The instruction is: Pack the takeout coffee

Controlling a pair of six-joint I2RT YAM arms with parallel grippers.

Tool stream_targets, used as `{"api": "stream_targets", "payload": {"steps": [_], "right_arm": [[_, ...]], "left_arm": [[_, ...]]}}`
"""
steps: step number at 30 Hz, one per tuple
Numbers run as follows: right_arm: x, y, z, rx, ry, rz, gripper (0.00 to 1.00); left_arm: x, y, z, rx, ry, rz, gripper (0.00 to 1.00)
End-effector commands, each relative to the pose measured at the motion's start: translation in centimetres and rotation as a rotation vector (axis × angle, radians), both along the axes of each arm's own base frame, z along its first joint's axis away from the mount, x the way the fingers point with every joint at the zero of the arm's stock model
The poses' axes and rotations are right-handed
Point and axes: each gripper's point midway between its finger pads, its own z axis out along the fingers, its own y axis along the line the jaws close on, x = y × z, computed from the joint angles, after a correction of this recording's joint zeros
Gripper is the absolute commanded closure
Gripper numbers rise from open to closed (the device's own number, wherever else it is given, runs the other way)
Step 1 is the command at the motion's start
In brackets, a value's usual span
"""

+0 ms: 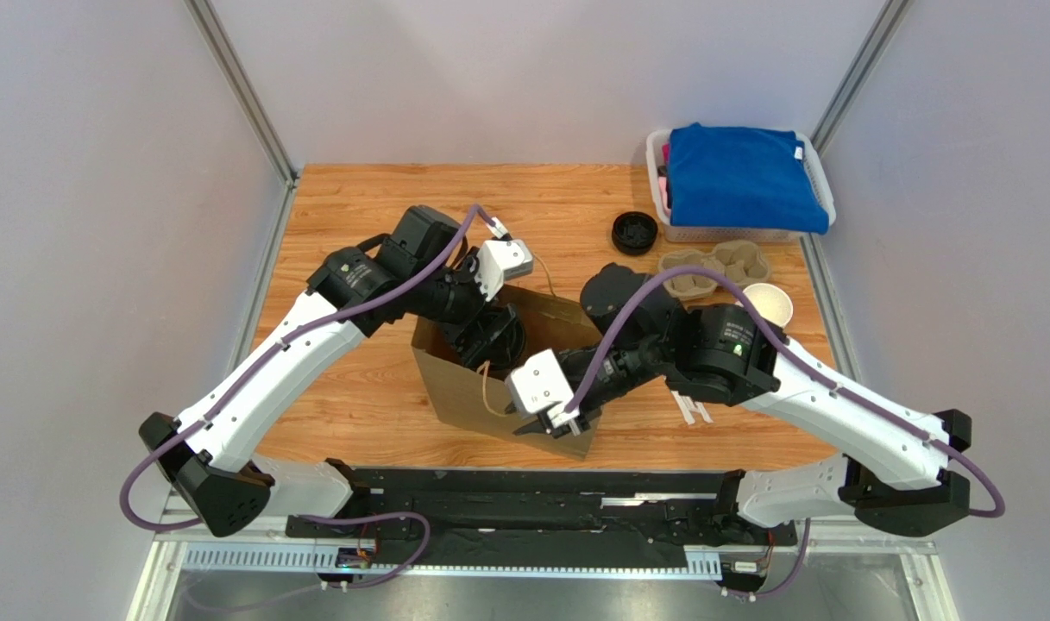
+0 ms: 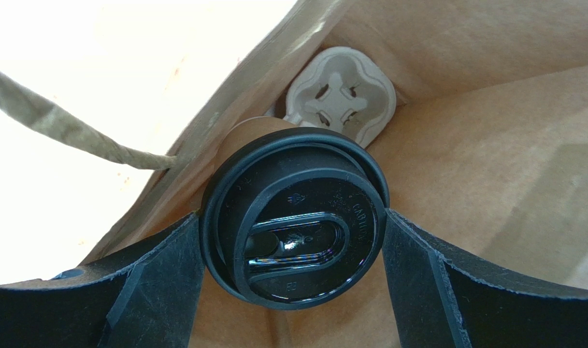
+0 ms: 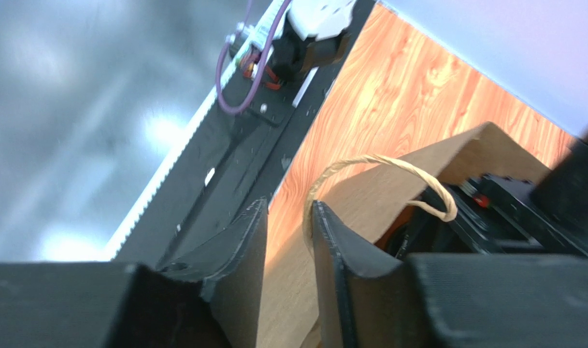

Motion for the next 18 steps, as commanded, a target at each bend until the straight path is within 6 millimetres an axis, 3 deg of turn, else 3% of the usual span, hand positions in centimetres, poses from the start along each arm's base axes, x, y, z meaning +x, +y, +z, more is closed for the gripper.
{"api": "stream_targets", "payload": {"steps": [1,6,9,11,12,15,16,18], "right_arm": [[0.3,-0.5,-2.5,-0.082,-0.152,0.044,0.68],[0.4,-0.8,-5.2,-0.158,-0.264,0.067,0.68],[1.2,-0.9,-6.1,-0.189,-0.305,0.021,0.61],[2.2,-0.9,-5.0,-0.175,-0.312,-0.057,0.52],[2.4,-0.9,-4.3,-0.165,-0.289,-0.102,0.40],[3.3,-1.1,-0.2,-0.083,-0.270,-0.218,0.21],[3.6,-1.3,1.9,-0.038,-0.224,-0.278,0.19],[3.7,-2.3,4.1,0.018,-0.163,-0.340,0.15]], "left_arm": [[0.4,0.0,0.1,-0.020,-0.010,0.036,0.85],[0.0,0.3,-0.5,-0.006,-0.018,0.013,0.85],[0.0,0.7,-1.1,0.011,-0.031,0.000,0.86],[0.0,1.0,-1.4,0.015,-0.055,-0.007,0.86],[-0.2,1.0,-1.4,0.012,-0.064,-0.016,0.86],[-0.3,1.2,-1.2,0.002,-0.102,-0.033,0.86],[-0.3,1.4,-1.2,0.005,-0.109,-0.034,0.86],[-0.3,1.4,-1.2,0.008,-0.129,-0.054,0.86]]}}
